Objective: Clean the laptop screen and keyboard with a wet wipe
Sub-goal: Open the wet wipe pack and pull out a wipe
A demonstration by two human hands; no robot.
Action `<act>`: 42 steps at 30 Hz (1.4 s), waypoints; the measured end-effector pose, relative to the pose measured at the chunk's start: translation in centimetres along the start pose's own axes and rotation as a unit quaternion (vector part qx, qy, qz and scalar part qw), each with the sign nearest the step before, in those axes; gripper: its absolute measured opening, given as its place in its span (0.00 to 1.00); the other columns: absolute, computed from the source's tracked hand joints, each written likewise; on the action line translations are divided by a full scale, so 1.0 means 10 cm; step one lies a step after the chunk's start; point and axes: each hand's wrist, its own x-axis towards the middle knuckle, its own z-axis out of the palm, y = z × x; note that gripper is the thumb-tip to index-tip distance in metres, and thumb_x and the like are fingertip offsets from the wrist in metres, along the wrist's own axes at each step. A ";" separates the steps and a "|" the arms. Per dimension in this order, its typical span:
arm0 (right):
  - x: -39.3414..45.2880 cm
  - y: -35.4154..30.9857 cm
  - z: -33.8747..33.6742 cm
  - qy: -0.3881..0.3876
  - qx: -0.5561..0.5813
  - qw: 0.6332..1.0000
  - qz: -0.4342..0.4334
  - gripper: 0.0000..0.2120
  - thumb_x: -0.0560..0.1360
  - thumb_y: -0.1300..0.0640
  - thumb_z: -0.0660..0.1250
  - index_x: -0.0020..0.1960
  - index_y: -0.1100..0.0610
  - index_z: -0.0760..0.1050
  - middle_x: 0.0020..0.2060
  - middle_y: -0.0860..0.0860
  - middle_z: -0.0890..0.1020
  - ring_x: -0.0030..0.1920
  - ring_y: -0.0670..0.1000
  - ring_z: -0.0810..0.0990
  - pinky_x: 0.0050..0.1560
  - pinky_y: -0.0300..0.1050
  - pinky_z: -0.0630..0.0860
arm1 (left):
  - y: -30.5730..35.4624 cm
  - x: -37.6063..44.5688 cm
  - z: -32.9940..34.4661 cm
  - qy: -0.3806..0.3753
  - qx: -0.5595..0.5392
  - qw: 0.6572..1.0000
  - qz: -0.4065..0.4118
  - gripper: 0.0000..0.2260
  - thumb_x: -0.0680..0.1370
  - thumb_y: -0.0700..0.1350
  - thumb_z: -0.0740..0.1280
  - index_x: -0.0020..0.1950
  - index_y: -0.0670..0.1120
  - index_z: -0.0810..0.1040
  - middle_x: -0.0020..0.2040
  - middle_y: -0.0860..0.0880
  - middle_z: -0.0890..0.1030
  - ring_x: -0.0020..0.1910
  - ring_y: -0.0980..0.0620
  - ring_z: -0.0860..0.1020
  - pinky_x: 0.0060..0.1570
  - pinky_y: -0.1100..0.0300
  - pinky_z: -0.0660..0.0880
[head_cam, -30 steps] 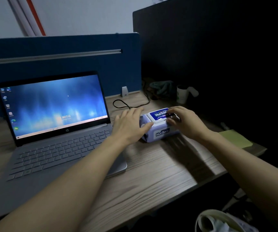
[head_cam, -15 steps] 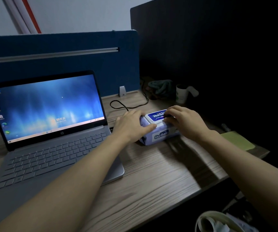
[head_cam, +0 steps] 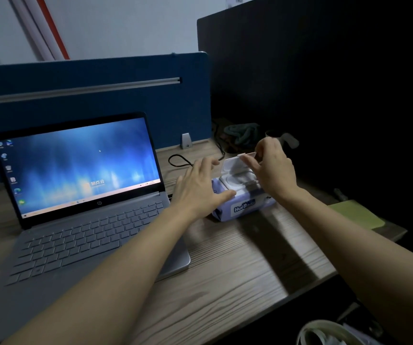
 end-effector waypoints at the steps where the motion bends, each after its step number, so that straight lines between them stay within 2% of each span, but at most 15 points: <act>1: 0.03 -0.02 0.01 -0.001 0.004 1.000 0.016 0.18 0.75 0.36 0.63 0.45 0.50 0.66 0.44 0.47 0.72 0.37 0.53 0.75 0.35 0.49 0.68 | 0.00 0.00 -0.03 0.011 0.010 1.000 0.018 0.33 0.67 0.67 0.68 0.65 0.56 0.61 0.64 0.54 0.69 0.61 0.51 0.72 0.56 0.50 0.69; 4: 0.10 -0.03 0.04 -0.031 0.025 0.999 0.020 0.11 0.76 0.42 0.65 0.44 0.50 0.73 0.41 0.46 0.75 0.41 0.50 0.76 0.38 0.47 0.70 | 0.00 0.01 -0.08 0.027 0.054 0.995 0.073 0.33 0.68 0.65 0.69 0.68 0.56 0.62 0.65 0.54 0.66 0.62 0.52 0.69 0.55 0.53 0.68; 6: 0.11 -0.03 0.05 -0.052 0.051 0.997 -0.005 0.07 0.77 0.49 0.66 0.49 0.52 0.78 0.44 0.48 0.80 0.45 0.50 0.79 0.43 0.49 0.76 | 0.00 0.03 -0.10 0.022 0.077 0.993 0.088 0.34 0.69 0.65 0.68 0.71 0.55 0.64 0.67 0.54 0.65 0.64 0.51 0.67 0.58 0.51 0.68; 8: 0.11 -0.01 0.06 -0.088 0.056 0.994 -0.020 0.09 0.77 0.54 0.66 0.55 0.54 0.80 0.49 0.52 0.83 0.49 0.53 0.81 0.49 0.52 0.79 | -0.01 0.04 -0.11 0.008 0.091 0.992 0.085 0.35 0.71 0.66 0.66 0.73 0.53 0.64 0.71 0.55 0.64 0.67 0.51 0.65 0.61 0.49 0.67; 12: 0.09 0.07 0.06 -0.176 0.018 0.984 -0.019 0.10 0.78 0.53 0.64 0.56 0.52 0.81 0.52 0.51 0.84 0.54 0.56 0.79 0.54 0.55 0.77 | -0.04 0.05 -0.08 -0.027 0.110 0.991 0.065 0.35 0.72 0.69 0.61 0.75 0.53 0.62 0.74 0.56 0.63 0.70 0.52 0.62 0.63 0.48 0.64; 15: 0.05 0.11 0.00 -0.217 0.018 0.976 -0.027 0.11 0.80 0.52 0.63 0.58 0.52 0.81 0.54 0.51 0.84 0.56 0.53 0.80 0.56 0.53 0.76 | -0.06 0.06 -0.05 -0.054 0.111 0.991 0.046 0.34 0.73 0.70 0.58 0.74 0.53 0.64 0.73 0.57 0.66 0.70 0.53 0.62 0.63 0.48 0.62; 18: 0.03 0.14 -0.08 -0.199 0.032 0.978 -0.060 0.10 0.79 0.54 0.65 0.56 0.54 0.82 0.53 0.51 0.85 0.53 0.52 0.81 0.54 0.49 0.77 | -0.07 0.07 -0.02 -0.076 0.111 0.990 0.035 0.32 0.73 0.70 0.56 0.71 0.54 0.67 0.72 0.56 0.68 0.69 0.52 0.63 0.62 0.48 0.62; 22: 0.05 0.17 -0.20 -0.202 -0.006 0.974 -0.106 0.07 0.77 0.53 0.68 0.52 0.52 0.83 0.52 0.51 0.82 0.53 0.55 0.78 0.54 0.52 0.75 | -0.08 0.09 -0.02 -0.074 0.110 0.990 0.041 0.32 0.72 0.71 0.56 0.70 0.54 0.68 0.71 0.56 0.69 0.68 0.52 0.64 0.61 0.49 0.63; 27: 0.03 0.11 -0.23 -0.199 -0.029 0.974 -0.108 0.09 0.76 0.49 0.69 0.52 0.51 0.83 0.51 0.49 0.81 0.53 0.53 0.74 0.55 0.54 0.73 | -0.08 0.10 -0.06 -0.056 0.123 0.989 0.063 0.32 0.72 0.71 0.57 0.71 0.54 0.68 0.71 0.56 0.69 0.69 0.53 0.64 0.61 0.50 0.64; 34: 0.07 0.02 -0.21 -0.220 -0.028 0.969 -0.107 0.06 0.74 0.50 0.71 0.49 0.49 0.84 0.48 0.48 0.80 0.52 0.53 0.76 0.53 0.56 0.74 | -0.08 0.09 -0.09 -0.047 0.124 0.989 0.070 0.30 0.73 0.69 0.59 0.70 0.53 0.69 0.71 0.57 0.69 0.68 0.52 0.65 0.59 0.52 0.64; 42: 0.14 0.02 -0.10 -0.216 -0.087 0.962 -0.143 0.03 0.73 0.49 0.71 0.45 0.47 0.81 0.45 0.45 0.80 0.50 0.52 0.76 0.47 0.52 0.73 | -0.11 0.10 -0.07 -0.046 0.120 0.989 0.066 0.30 0.73 0.68 0.59 0.69 0.53 0.70 0.70 0.56 0.70 0.68 0.52 0.65 0.59 0.51 0.65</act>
